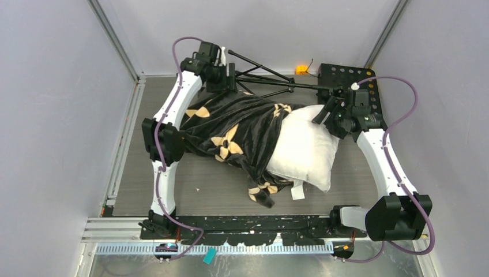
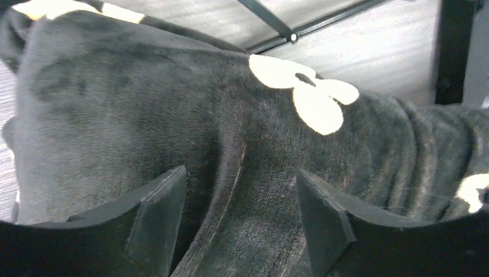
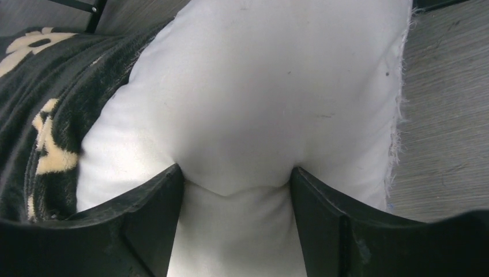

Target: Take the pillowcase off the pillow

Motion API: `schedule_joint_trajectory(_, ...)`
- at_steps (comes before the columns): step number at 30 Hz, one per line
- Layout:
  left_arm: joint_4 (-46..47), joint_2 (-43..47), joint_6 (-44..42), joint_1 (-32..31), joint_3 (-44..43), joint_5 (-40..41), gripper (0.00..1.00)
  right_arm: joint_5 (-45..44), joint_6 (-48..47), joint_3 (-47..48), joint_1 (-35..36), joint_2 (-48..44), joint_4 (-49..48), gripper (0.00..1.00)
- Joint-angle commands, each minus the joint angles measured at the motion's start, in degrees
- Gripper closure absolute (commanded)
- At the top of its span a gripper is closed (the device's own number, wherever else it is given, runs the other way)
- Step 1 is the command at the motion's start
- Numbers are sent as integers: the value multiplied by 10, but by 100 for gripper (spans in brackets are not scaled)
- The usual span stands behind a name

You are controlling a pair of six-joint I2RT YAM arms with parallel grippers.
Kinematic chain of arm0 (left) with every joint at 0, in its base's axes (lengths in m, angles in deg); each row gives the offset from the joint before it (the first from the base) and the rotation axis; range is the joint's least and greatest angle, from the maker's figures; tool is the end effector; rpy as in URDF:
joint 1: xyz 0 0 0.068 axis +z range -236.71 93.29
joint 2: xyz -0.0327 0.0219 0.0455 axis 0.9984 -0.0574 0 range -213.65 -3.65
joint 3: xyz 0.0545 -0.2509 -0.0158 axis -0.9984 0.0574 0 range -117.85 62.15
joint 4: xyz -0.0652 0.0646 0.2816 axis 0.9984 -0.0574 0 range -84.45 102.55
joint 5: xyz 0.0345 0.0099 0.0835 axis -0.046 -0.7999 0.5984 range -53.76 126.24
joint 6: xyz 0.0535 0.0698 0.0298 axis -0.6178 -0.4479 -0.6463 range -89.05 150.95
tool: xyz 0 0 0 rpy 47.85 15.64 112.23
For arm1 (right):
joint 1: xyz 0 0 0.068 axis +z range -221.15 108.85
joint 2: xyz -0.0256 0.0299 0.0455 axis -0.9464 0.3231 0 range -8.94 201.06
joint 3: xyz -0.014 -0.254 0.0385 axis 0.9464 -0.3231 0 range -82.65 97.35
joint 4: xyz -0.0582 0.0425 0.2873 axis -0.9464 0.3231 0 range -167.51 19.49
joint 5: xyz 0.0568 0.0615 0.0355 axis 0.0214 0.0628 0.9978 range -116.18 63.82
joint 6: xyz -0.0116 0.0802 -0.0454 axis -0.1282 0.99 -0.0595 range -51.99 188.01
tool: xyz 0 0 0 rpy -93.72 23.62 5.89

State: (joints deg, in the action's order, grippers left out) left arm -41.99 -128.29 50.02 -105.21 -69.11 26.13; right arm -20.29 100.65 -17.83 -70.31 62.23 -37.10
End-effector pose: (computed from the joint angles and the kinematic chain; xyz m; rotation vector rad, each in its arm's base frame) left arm 0.5061 -0.1848 0.2935 0.0713 2.4535 -0.5092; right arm 0.3342 0.0135 0.2621 0.6150 2.3391 0.3950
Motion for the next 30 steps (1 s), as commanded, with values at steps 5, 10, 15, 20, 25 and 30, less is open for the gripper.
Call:
schedule_joint_trajectory(5,-48,-31,-18,10,-27,-21,81,7,-3,-39,-1,-37,-26,71)
schedule_joint_trajectory(10,-27,15,10,72,25,11,100,-51,17,-38,-1,-56,-25,100)
schedule_joint_trajectory(15,141,161,121,203,244,-40,100,-162,75,-65,-1,-139,-66,100)
schedule_joint_trajectory(20,189,235,157,297,333,-19,100,-231,90,-30,-17,-143,-36,100)
schedule_joint_trajectory(25,204,278,178,363,364,-15,100,-265,99,-20,-20,-147,-29,100)
schedule_joint_trajectory(30,180,308,167,393,341,10,100,-290,111,-5,-21,-145,-14,100)
